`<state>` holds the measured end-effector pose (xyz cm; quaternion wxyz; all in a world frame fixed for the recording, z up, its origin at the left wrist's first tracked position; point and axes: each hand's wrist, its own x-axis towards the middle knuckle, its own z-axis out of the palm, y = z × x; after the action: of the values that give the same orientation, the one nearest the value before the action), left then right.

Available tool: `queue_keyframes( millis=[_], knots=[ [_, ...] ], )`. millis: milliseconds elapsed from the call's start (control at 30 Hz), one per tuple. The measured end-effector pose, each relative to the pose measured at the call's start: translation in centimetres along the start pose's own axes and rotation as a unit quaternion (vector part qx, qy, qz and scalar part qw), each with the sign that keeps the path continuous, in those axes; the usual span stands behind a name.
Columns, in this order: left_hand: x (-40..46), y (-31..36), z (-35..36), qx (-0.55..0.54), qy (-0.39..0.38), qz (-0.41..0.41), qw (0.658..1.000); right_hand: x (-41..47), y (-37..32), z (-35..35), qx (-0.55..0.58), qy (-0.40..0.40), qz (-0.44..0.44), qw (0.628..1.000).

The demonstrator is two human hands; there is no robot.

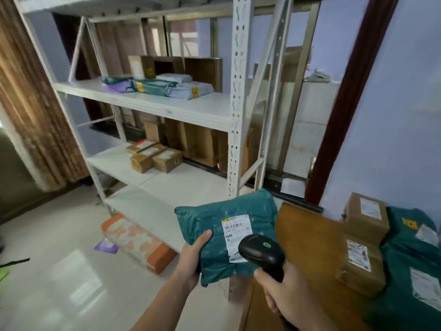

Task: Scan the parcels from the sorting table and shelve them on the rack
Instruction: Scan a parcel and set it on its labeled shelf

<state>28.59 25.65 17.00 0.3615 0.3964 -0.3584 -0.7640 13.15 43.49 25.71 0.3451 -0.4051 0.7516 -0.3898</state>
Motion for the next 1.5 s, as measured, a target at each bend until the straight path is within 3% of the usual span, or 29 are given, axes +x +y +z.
queue_keyframes(
  millis=[300,667,1100,1500],
  knots=[
    [-4.4,7.2,-19.6,-0.04,0.135,0.056,0.988,2.6,-9.3,16.0,-0.017,-0.096,-0.054,0.994],
    [-1.8,12.9,-32.0,-0.101,0.227,0.053,0.967,8.4,-17.2,26.2,-0.025,-0.167,-0.091,0.981],
    [11.9,21.6,-37.3,-0.098,0.223,0.031,0.969,23.2,-23.1,33.4,-0.041,-0.146,-0.082,0.985],
    [24.3,29.8,-48.3,-0.078,0.174,-0.01,0.982,33.0,-30.2,45.0,-0.053,-0.11,-0.048,0.991]
  ],
)
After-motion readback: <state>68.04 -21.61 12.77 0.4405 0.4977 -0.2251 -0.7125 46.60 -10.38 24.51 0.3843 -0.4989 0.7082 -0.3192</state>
